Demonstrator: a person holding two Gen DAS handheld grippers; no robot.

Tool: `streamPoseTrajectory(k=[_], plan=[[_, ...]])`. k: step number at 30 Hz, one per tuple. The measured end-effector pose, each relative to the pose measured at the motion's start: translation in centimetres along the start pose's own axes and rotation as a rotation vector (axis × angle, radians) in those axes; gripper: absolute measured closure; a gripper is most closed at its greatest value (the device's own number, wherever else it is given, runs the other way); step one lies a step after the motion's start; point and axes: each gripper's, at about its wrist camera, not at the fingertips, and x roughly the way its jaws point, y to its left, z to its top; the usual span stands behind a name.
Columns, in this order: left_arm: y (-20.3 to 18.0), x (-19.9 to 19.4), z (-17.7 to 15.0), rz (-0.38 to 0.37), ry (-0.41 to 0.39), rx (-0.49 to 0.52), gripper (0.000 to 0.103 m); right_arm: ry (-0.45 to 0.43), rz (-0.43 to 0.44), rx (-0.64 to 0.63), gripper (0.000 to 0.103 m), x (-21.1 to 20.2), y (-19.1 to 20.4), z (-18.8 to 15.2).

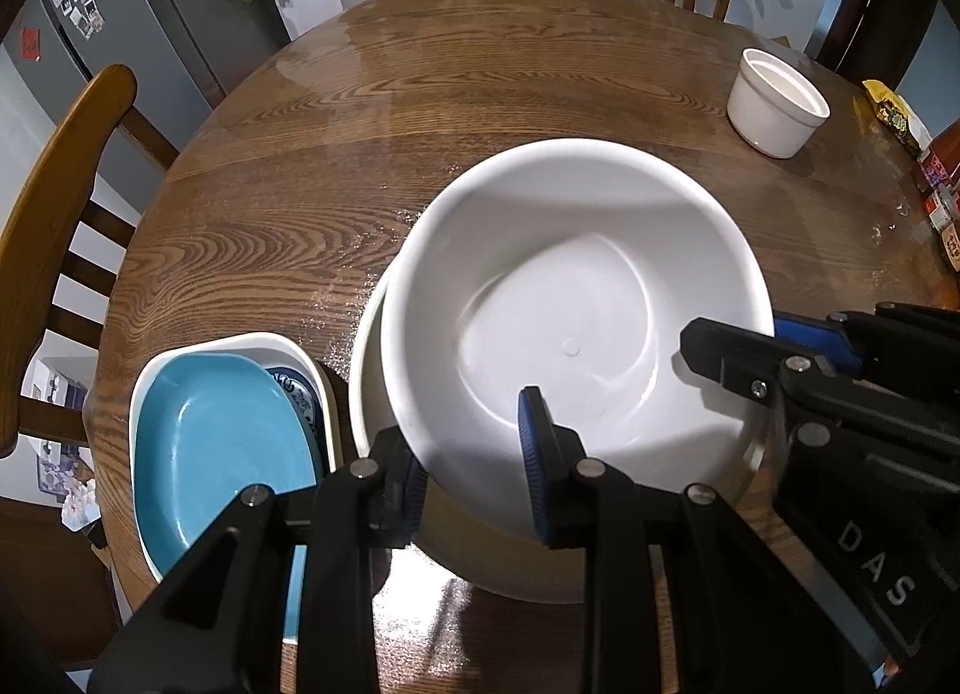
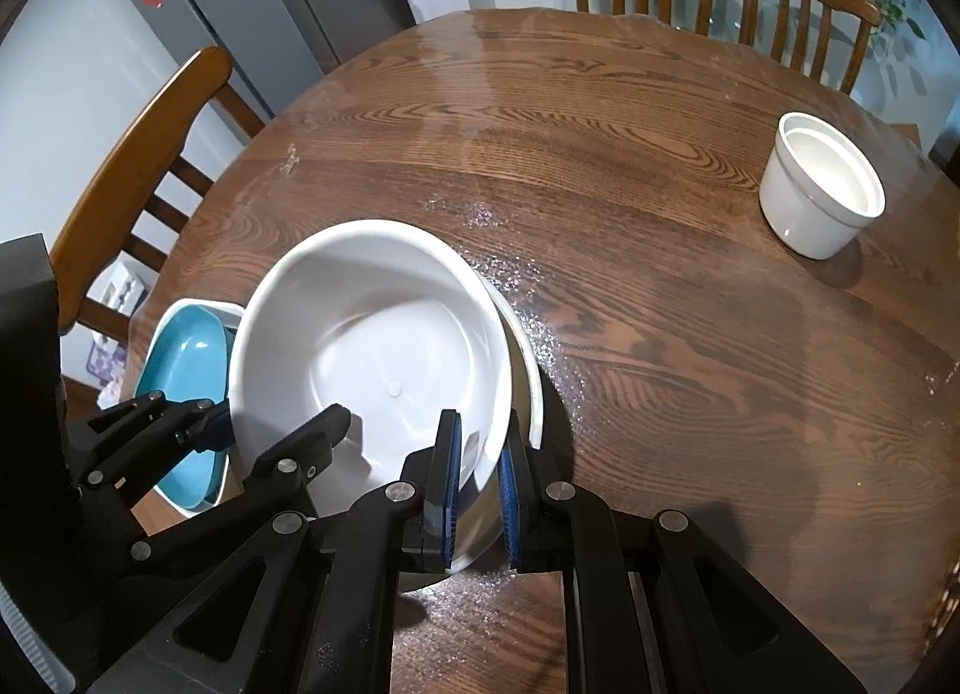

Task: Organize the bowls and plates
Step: 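Lower the medium bowl into the large white bowl, then open the left gripper and withdraw it from the nested bowls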

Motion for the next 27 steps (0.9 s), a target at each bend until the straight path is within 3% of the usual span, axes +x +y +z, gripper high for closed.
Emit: streamPoseTrajectory(k=[15,19,24,27], plan=[[0.1,-0.7,0.0,0.0,-0.019,-0.007,0.075,-0.032,-0.03,0.001,0.09,-1.0,0.1,0.0],[0.2,-1.1,0.0,-0.002,-0.03,-0.011,0.062,-0.043,-0.036,-0.002,0.09,-1.2,0.2,0.1],[0.2,-1.7,0.0,-0.004,-0.042,-0.018,0.06,-0.061,-0.043,0.004,0.09,-1.9,0.0,0.1],[0.1,-2.1,0.0,-0.008,-0.048,-0.019,0.053,-0.069,-0.039,0.016,0.09,-2.4,-0.4,-0.1]])
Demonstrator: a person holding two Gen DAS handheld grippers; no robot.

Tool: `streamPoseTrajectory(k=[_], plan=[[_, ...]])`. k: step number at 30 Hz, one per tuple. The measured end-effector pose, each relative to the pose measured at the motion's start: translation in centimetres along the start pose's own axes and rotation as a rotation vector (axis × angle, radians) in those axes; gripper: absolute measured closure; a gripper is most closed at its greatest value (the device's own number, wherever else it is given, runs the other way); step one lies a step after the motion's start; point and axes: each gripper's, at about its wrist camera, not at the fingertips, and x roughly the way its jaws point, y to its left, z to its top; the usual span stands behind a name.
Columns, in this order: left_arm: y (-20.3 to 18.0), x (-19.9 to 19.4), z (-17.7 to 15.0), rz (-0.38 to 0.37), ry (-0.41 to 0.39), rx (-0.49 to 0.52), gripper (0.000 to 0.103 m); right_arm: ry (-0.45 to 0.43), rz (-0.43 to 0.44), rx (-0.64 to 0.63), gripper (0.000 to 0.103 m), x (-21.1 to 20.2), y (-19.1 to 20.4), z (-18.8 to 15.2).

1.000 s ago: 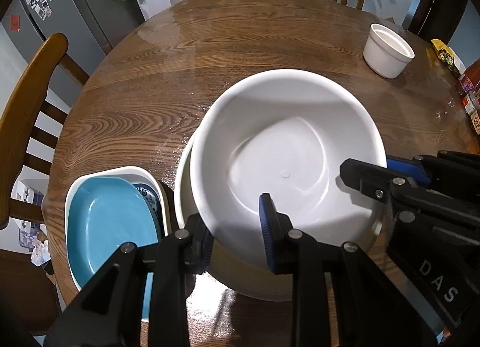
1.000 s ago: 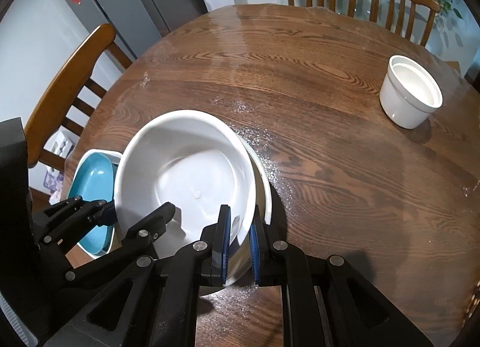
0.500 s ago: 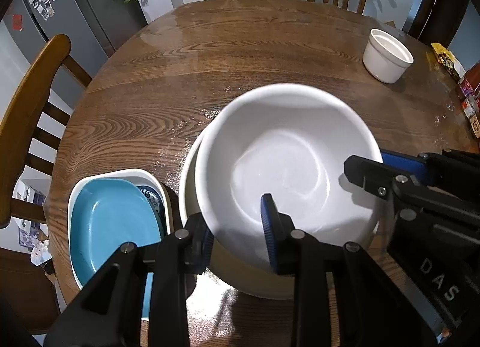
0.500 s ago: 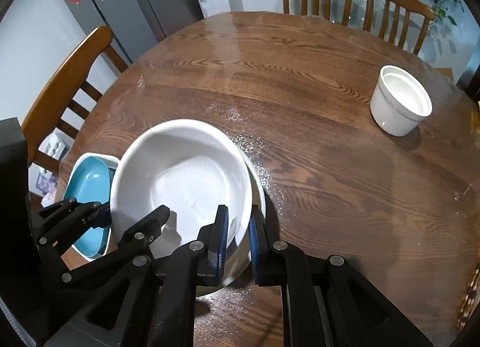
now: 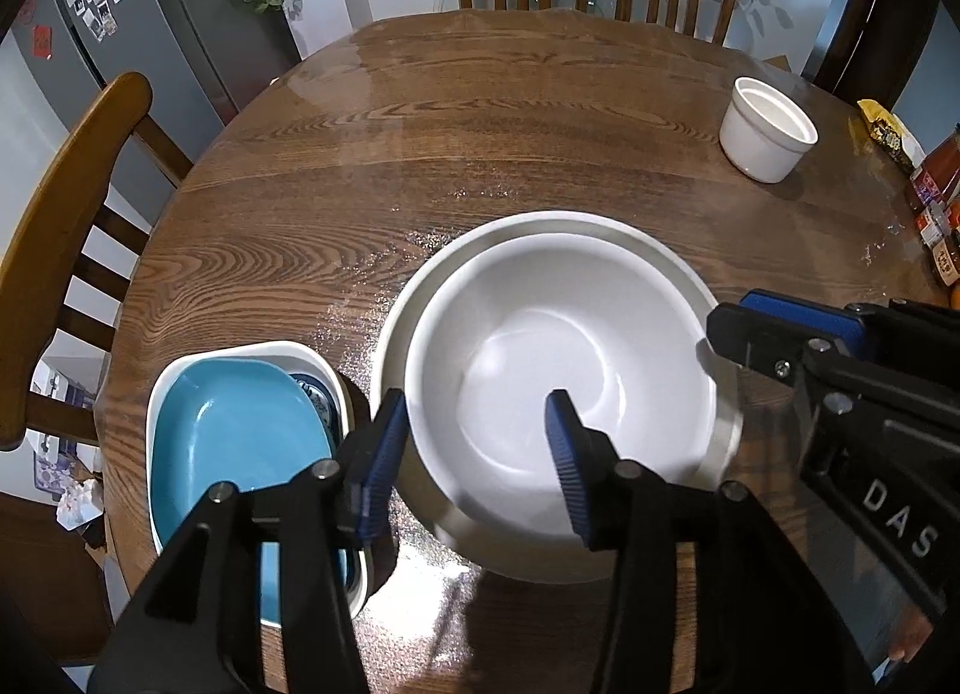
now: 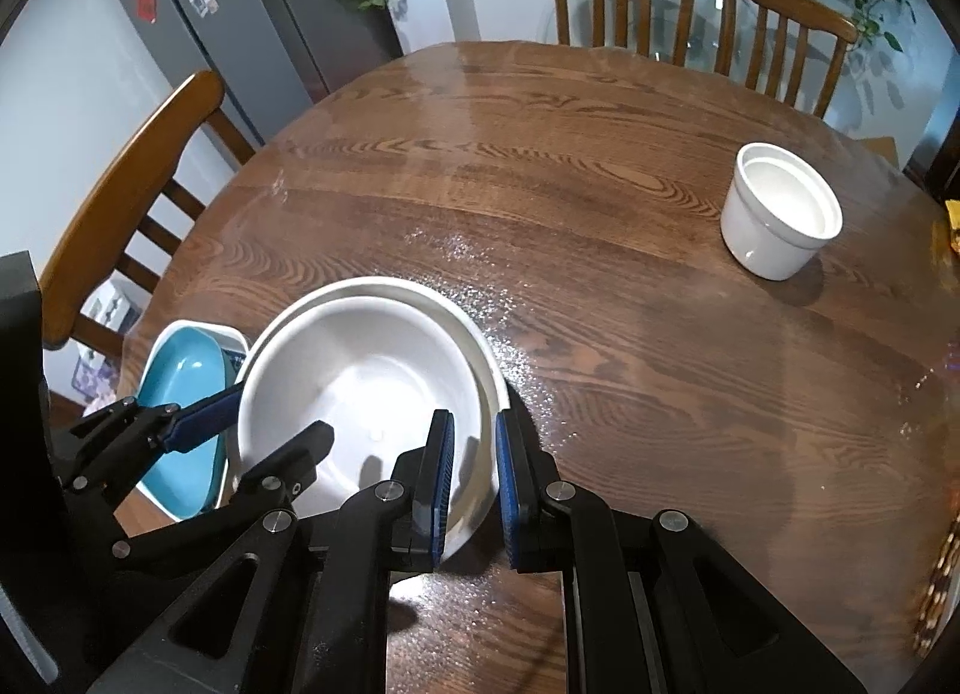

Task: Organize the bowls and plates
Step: 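Open the left gripper and withdraw it from the nested bowls, then move the right tool toward the small white ramekin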

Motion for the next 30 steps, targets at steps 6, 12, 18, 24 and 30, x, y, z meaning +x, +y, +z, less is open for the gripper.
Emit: streamPoseTrajectory(k=[6,12,18,24,30], plan=[[-0.3,-1.2,-0.1,0.006,-0.032,0.001,0.039,-0.023,0.018,0.029,0.09,-1.2,-0.9,-0.4],[-0.6,-3.0,-0.4,0.004,-0.065,-0.003,0.032,-0.052,0.035,0.056,0.088,-2.9,-1.8,-1.0],[-1.1,-5.0,-1.1,0.0,-0.099,-0.007,0.024,-0.091,0.08,0.097,0.086,-5.2,-2.9,-2.1],[-2.1,-6.6,-2.0,-0.019,-0.118,-0.003,0.022,-0.129,0.107,0.124,0.073,-7.5,-4.1,-3.7],[-3.8,-7.6,-2.6,-0.035,-0.123,0.015,0.012,-0.16,0.098,0.135,0.06,-9.7,-5.5,-5.6]])
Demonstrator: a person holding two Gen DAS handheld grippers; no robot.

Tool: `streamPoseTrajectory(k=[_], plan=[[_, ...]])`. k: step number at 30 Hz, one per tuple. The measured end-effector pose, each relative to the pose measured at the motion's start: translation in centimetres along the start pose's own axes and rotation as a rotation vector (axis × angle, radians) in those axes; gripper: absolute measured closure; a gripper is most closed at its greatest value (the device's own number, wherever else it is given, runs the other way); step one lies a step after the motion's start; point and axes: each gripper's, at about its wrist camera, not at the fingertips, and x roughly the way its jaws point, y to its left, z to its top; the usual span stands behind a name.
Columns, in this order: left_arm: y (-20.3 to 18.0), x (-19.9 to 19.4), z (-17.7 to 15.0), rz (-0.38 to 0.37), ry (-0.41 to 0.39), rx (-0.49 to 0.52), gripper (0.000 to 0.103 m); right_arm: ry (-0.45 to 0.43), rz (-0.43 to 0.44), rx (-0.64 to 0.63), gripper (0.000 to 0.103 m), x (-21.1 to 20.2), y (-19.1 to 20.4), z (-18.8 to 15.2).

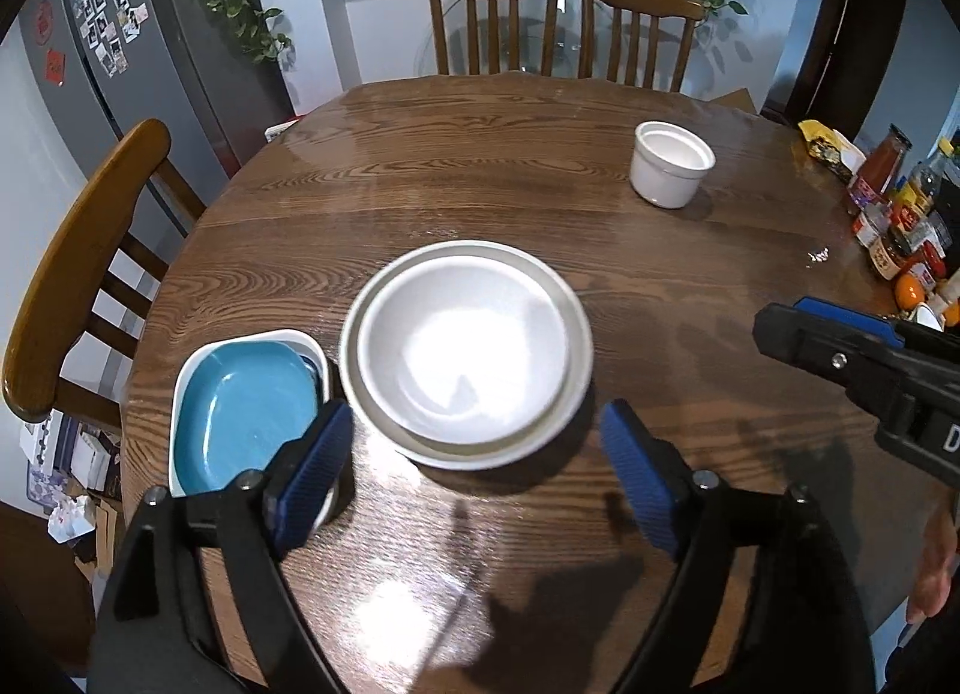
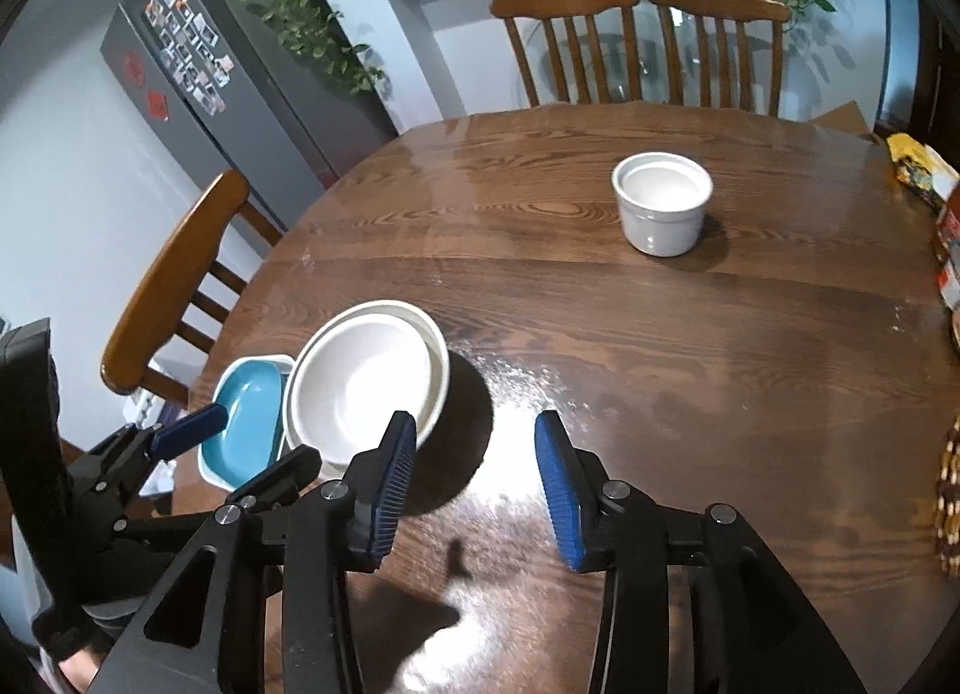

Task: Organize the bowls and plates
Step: 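Move the right tool toward the small white ramekin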

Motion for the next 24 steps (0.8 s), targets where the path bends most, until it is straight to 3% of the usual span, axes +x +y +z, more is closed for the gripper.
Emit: streamPoseTrajectory(k=[1,6,13,24], plan=[[-0.3,-0.1,-0.1,-0.003,-0.001,0.002,0.008,-0.001,0.001,0.004,0.059,-0.5,-0.4,-0.3],[-2.2,-0.6,-0.3,-0.01,-0.004,0.028,0.008,-0.019,-0.019,0.021,0.048,-2.4,-2.6,-1.0],[-5.7,-1.7,-0.4,-0.015,-0.028,0.071,0.001,-0.069,-0.061,0.079,0.047,-6.2,-6.7,-1.8],[-9.2,-4.3,0.5,0.001,-0.118,0.086,0.001,-0.162,-0.139,0.063,0.047,-12.3,-10.8,-0.5]])
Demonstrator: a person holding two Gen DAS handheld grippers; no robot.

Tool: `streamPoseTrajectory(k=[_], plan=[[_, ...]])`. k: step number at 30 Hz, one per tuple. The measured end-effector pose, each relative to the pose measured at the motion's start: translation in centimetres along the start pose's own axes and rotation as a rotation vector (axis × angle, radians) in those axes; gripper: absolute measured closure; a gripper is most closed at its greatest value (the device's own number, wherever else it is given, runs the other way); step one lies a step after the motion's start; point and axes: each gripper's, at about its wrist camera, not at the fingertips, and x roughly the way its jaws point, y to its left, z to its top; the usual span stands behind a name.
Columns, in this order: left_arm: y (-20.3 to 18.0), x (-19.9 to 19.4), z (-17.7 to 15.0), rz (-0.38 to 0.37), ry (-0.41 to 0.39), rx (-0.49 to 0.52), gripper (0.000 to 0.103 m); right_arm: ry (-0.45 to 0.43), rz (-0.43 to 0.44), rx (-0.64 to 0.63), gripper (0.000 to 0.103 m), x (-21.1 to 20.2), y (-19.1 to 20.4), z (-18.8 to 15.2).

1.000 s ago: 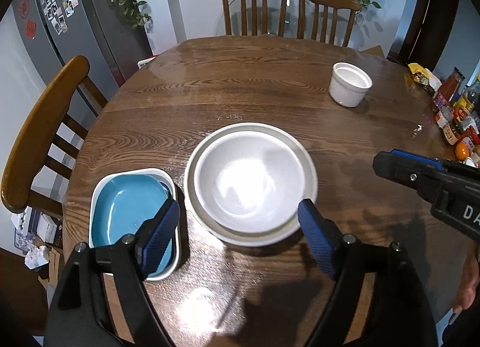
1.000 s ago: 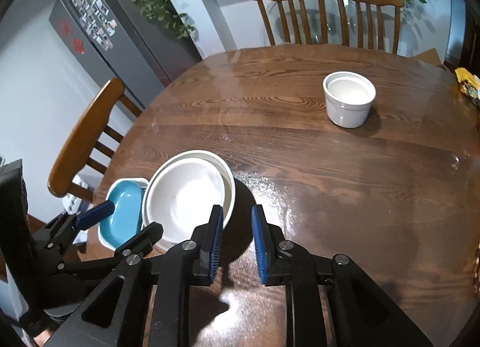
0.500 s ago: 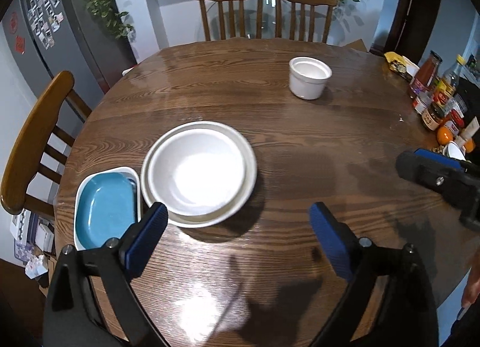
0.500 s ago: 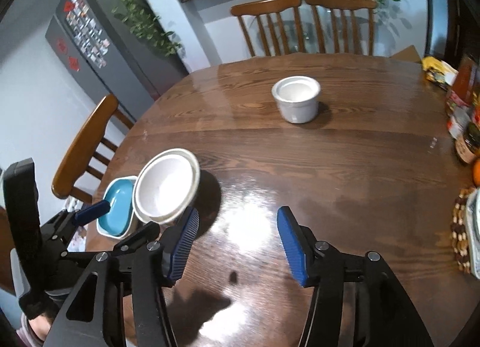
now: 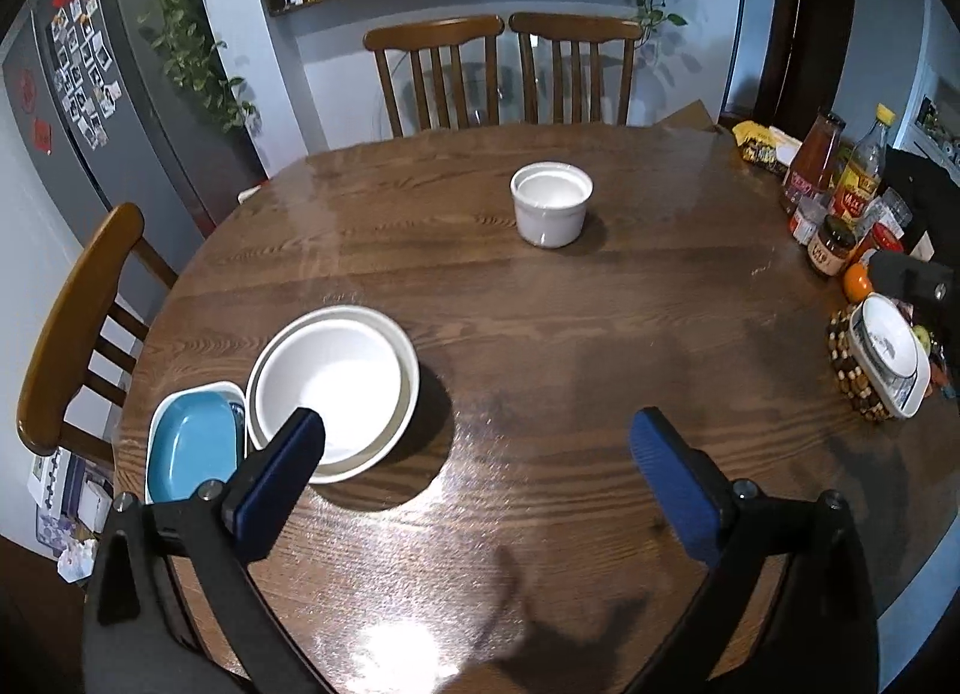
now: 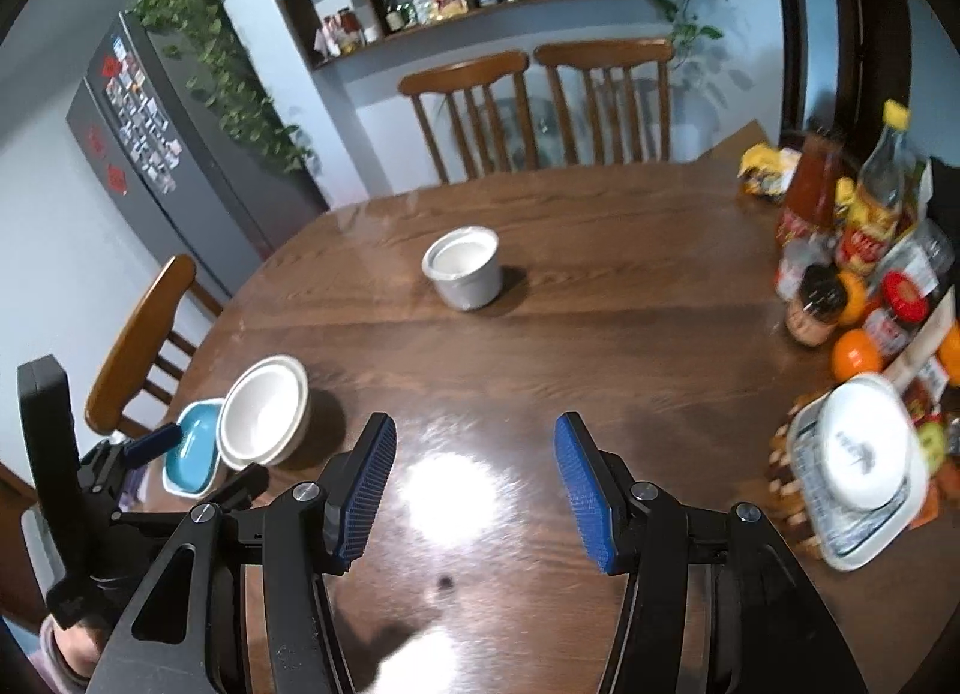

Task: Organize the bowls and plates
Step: 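Move the right tool toward the small white ramekin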

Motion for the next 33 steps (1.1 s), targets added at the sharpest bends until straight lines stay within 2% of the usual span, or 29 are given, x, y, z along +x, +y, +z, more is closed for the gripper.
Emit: streamPoseTrajectory(k=[10,19,25,33], plan=[[-2.8,-1.8,3.4,0.035,-0.099,0.021,0.001,-0.093,-0.062,-0.051,0.047,-3.4,-2.6,5.2],[-3.7,-3.4,8.4,0.075,-0.199,0.028,0.001,-0.125,-0.048,-0.144,0.047,-3.2,-1.7,10.6],[-3.4,-3.4,11.8,0.118,-0.247,0.018,0.001,-0.114,0.009,-0.147,0.047,-0.8,-1.2,13.9],[-2.5,0.7,12.5,0.132,-0.17,-0.034,0.001,-0.011,0.037,-0.143,0.047,6.0,-1.4,15.0]])
